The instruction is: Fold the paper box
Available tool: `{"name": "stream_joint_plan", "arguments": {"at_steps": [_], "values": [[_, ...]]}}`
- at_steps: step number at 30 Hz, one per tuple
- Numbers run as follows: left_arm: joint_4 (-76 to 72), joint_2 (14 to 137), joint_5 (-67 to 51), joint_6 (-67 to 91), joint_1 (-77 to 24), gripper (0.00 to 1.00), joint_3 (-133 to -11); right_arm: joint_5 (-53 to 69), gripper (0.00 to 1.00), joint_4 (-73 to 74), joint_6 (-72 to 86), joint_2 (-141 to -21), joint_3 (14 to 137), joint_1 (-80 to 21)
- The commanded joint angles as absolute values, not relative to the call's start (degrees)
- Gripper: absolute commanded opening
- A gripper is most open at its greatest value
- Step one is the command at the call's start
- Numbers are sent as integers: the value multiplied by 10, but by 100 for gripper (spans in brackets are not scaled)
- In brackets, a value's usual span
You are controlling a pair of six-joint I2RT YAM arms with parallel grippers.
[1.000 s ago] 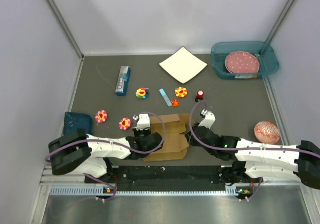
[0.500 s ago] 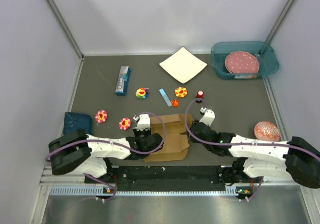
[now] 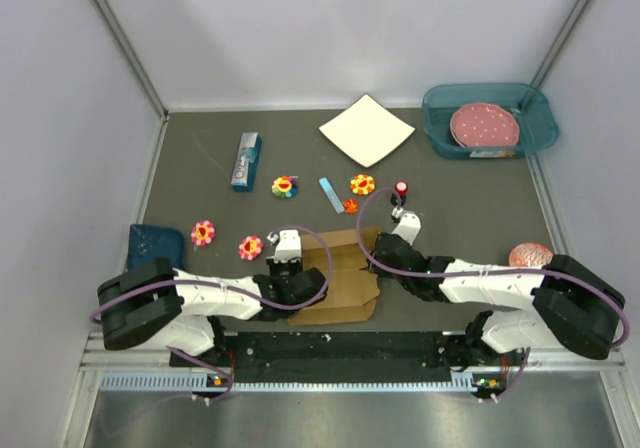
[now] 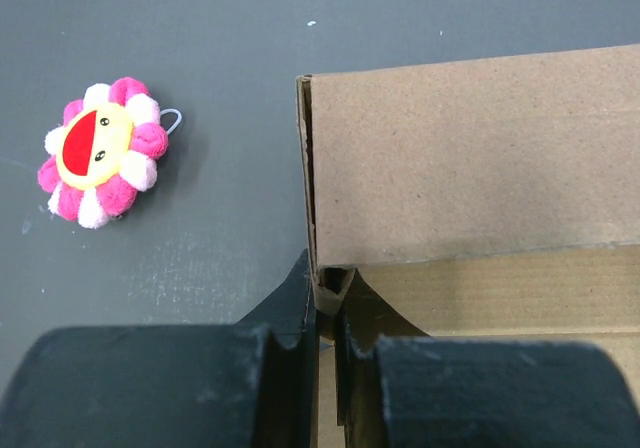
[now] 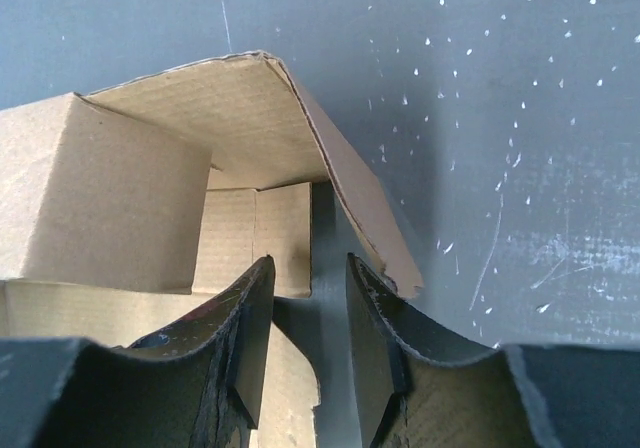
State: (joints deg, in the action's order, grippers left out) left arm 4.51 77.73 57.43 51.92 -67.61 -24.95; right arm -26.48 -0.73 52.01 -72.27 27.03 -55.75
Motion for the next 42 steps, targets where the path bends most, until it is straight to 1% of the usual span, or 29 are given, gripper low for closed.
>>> {"name": "stream_joint_plan", "arguments": {"at_steps": [1,3,6,7,9,12,17,19,24,30,38,42], "values": [[63,765,579,517,-682,0,-253,-250,35,-57,510,-748,294,-545],[64,764,579,517,-682,0,-254,-247,34,-63,508,-758,294,-544],[64,766,580,517,-683,0,-256,-235,25,-89,498,-763,292,-544],[64,766,580,516,-683,0,-257,-227,20,-95,493,-760,291,-544],[65,767,580,516,-683,0,-257,-220,15,-114,488,-758,287,-544],[65,770,582,516,-684,0,-258,-208,14,-130,478,-749,284,-544],[65,777,582,516,-684,0,-261,-172,14,-156,467,-753,279,-544],[66,780,581,516,-685,0,-265,-149,16,-172,462,-759,279,-545],[68,784,580,516,-686,0,-267,-128,27,-178,457,-784,286,-555],[69,783,580,516,-686,0,-266,-113,33,-171,456,-796,285,-557],[69,785,577,525,-686,0,-264,-98,34,-172,459,-823,276,-556],[74,789,577,529,-686,0,-264,-99,35,-165,459,-806,274,-556]]}}
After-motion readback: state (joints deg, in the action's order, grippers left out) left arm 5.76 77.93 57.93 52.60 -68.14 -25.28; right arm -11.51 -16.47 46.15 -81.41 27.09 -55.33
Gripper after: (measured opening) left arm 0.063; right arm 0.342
